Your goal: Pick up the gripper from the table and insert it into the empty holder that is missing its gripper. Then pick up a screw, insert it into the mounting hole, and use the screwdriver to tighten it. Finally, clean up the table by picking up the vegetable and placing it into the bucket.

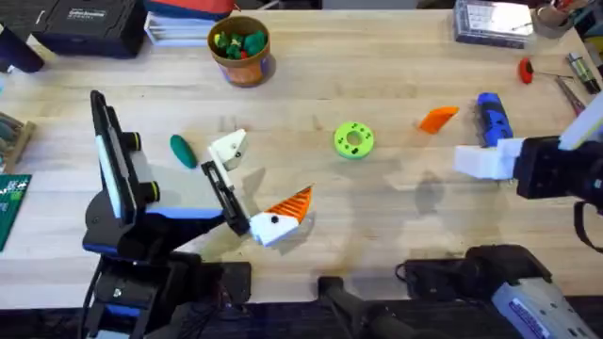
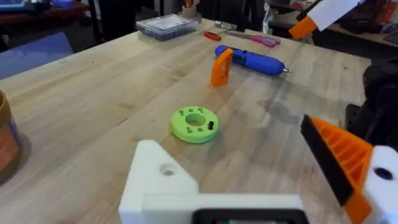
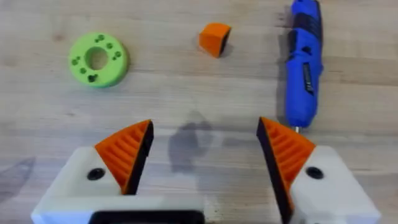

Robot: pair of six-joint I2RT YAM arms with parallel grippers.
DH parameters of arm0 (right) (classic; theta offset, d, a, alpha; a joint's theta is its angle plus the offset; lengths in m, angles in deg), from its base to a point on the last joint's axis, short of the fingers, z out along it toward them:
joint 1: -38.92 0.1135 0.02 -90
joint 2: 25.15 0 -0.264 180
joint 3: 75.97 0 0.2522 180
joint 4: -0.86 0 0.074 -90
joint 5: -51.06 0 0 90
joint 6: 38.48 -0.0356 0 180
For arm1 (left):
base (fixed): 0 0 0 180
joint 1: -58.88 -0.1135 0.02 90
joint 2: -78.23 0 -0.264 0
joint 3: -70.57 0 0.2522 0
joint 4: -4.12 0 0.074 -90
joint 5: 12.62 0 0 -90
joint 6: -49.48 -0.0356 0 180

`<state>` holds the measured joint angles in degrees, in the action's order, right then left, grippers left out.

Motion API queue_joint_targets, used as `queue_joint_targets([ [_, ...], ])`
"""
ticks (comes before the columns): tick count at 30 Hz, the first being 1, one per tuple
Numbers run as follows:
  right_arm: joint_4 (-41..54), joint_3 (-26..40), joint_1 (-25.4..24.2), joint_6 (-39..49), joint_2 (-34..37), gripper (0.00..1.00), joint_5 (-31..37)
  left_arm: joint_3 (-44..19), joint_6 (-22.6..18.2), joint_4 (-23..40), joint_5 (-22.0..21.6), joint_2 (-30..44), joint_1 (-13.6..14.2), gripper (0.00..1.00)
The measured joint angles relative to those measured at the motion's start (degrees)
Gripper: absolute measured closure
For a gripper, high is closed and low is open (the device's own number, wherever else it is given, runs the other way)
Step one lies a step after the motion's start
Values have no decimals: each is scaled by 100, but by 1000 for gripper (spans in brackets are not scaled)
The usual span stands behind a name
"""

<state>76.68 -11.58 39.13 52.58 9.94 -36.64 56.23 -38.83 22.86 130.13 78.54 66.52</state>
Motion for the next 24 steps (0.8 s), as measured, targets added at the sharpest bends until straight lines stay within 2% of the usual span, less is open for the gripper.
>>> queue_joint_targets([
  [7,-496,4,0,53,40,8,-597,0,0,0,0,0,0,15],
  [10,-507,41,0,369,373,8,-693,0,0,0,0,-2,0,15],
  [17,-749,530,0,1151,2395,7,-724,0,0,0,0,-1,0,16],
  [24,-1521,885,0,2115,3644,7,-155,0,0,0,2,-2,0,15],
])
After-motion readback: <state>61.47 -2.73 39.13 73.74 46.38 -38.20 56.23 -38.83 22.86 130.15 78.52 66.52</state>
